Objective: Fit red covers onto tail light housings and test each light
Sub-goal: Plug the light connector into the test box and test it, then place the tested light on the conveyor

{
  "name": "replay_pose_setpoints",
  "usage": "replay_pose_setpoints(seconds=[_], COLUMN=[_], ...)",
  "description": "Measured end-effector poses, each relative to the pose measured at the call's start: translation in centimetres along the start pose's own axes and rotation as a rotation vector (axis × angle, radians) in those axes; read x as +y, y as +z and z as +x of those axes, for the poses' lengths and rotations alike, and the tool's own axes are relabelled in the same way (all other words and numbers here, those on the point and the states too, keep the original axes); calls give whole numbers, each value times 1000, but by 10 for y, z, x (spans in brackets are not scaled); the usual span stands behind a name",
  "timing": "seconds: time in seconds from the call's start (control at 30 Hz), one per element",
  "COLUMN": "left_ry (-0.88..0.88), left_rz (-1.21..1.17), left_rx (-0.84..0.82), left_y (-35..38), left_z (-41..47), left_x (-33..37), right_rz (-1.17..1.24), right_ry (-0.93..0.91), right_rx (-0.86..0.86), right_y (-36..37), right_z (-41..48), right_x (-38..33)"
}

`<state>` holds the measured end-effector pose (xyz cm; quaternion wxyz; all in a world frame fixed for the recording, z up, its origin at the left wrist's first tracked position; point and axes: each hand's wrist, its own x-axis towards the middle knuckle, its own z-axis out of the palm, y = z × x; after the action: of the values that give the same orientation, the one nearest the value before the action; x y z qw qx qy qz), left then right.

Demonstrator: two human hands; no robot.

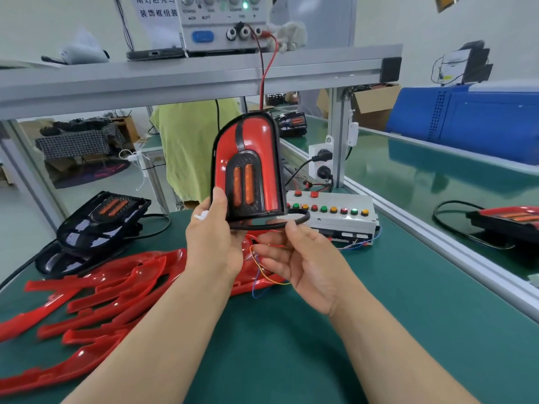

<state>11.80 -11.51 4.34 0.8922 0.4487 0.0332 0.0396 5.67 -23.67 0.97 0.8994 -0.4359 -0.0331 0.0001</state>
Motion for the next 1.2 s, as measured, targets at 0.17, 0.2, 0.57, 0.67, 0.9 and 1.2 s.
replay_pose_setpoints(seconds=[0.17,0.2,0.57,0.67,0.9,1.2], left_ry=[49,52,250,251,218,-117], left_rz=[156,195,429,455,338,245], left_rx=[-105,-114,-117,-162,-341,-621], left_y=[5,6,26,47,121,232], left_z=[-8,-10,-31,-44,-71,-120], left_x=[-15,-19,-23,-23,-30,-92], right_rz=[-102,-99,-61,29,53,-42], right_ry=[-9,7,-124,-236,-493,-589], right_rx=[233,262,123,251,414,711], right_y=[-9,-13,-18,-15,-22,-97], right_z=[8,9,1,-4,-30,-93], right_x=[4,3,-28,-39,-115,-212])
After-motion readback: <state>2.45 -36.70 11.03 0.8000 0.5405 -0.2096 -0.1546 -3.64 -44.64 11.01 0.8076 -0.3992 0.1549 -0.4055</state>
